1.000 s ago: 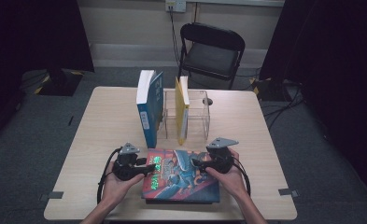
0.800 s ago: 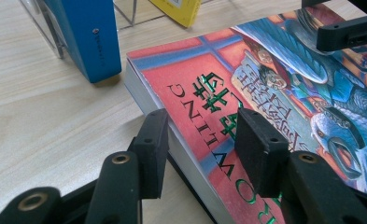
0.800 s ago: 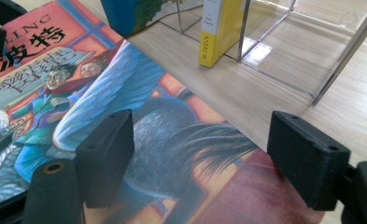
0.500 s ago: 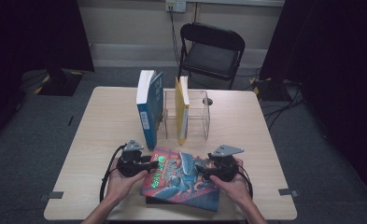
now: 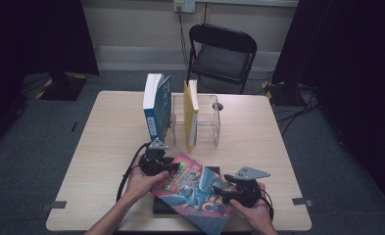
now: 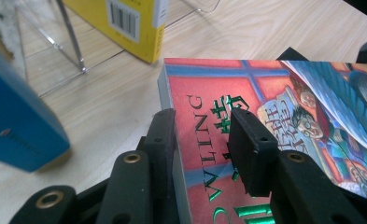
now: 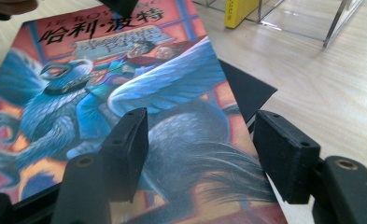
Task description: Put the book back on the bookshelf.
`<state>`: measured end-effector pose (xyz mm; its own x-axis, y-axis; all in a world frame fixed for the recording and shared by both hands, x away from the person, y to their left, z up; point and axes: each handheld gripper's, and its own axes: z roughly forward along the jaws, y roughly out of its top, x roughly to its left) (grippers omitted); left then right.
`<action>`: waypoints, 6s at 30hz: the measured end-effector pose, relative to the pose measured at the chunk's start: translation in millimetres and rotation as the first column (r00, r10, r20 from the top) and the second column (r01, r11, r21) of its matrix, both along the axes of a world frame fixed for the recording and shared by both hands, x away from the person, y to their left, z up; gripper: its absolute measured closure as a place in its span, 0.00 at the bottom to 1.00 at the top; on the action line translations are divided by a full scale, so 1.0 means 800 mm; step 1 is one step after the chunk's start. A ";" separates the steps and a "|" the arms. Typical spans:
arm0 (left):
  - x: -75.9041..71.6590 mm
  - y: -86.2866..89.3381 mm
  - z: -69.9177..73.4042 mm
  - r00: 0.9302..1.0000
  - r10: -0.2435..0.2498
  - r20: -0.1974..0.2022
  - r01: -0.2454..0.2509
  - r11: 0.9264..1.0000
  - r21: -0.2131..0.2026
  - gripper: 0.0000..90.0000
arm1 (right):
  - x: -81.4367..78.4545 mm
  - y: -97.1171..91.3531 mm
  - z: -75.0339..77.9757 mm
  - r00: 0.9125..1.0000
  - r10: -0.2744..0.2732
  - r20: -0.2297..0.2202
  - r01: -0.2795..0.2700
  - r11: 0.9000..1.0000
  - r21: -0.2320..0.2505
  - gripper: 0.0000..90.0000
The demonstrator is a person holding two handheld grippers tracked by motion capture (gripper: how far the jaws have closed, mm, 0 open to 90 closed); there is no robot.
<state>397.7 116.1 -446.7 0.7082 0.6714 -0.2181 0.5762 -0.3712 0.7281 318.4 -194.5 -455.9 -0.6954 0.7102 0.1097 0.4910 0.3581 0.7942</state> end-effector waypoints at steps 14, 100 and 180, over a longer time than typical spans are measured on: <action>-0.033 0.028 0.001 1.000 -0.009 -0.028 0.009 1.000 -0.012 0.68 | 0.045 0.023 0.010 0.994 0.045 -0.098 -0.048 0.998 -0.033 0.40; -0.057 0.039 0.003 0.999 0.048 0.010 -0.047 0.998 -0.037 0.60 | -0.021 -0.005 0.005 0.996 0.031 -0.082 -0.029 0.999 0.028 0.56; -0.076 0.040 -0.018 0.999 0.005 -0.048 -0.010 0.993 -0.115 0.47 | 0.012 0.049 0.011 0.984 -0.117 -0.137 0.133 0.985 0.108 0.59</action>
